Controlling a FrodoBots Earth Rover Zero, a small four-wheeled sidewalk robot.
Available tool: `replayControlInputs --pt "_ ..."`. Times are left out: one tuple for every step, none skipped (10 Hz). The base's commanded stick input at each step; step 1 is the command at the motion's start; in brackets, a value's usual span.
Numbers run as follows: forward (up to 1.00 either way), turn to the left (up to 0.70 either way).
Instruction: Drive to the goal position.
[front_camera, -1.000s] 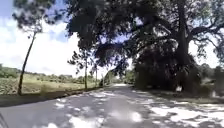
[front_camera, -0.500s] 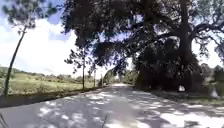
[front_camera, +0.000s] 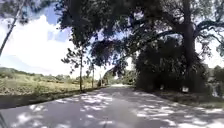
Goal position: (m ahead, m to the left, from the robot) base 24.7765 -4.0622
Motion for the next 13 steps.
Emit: replayControlInputs --pt "0.85 0.0" --pt "0.85 0.0" --pt "0.85 0.0" --pt "0.85 0.0" --pt "0.85 0.0" --pt "0.85 0.0" --pt "0.85 0.0" --pt "0.85 0.0" --pt "0.85 0.0" --pt "0.85 0.0" --pt "0.85 0.0" --pt "0.85 0.0" --pt "0.85 0.0"
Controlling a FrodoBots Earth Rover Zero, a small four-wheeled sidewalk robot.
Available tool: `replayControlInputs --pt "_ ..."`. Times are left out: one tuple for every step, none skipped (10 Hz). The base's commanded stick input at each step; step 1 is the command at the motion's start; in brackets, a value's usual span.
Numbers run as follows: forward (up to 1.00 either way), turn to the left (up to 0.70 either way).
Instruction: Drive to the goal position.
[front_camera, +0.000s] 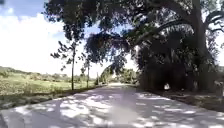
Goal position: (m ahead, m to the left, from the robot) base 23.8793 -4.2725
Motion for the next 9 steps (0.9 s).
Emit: replayControlInputs --pt "0.85 0.0" --pt "0.85 0.0" --pt "0.85 0.0" --pt "0.85 0.0" --pt "0.85 0.0" --pt "0.85 0.0" --pt "0.85 0.0" --pt "0.85 0.0" --pt "0.85 0.0"
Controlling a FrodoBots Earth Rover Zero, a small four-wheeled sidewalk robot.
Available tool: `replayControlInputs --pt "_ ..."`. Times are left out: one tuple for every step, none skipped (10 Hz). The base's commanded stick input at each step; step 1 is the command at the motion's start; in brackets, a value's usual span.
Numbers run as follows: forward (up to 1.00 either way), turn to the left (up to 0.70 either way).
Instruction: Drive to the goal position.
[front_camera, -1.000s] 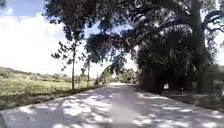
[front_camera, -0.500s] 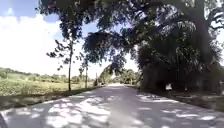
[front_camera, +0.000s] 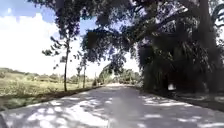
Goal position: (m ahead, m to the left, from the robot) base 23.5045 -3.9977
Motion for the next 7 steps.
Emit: replayControlInputs --pt "0.85 0.0" --pt "0.85 0.0" --pt "0.85 0.0" --pt "0.85 0.0" --pt "0.85 0.0" --pt "0.85 0.0" --pt "0.85 0.0"
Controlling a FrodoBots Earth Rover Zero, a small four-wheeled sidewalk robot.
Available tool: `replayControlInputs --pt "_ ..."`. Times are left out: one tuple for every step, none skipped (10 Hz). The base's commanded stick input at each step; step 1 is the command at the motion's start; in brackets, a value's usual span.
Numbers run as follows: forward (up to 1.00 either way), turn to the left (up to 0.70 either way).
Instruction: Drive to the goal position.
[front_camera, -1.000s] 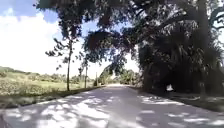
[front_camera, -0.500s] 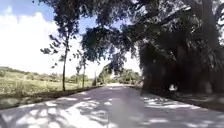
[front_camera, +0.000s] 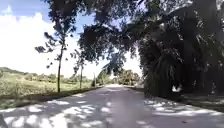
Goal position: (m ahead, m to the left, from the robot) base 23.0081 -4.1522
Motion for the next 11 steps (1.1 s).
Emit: replayControlInputs --pt "0.85 0.0" --pt "0.85 0.0" --pt "0.85 0.0" --pt "0.85 0.0" --pt "0.85 0.0" --pt "0.85 0.0" --pt "0.85 0.0" --pt "0.85 0.0" --pt "0.85 0.0" --pt "0.85 0.0" --pt "0.85 0.0"
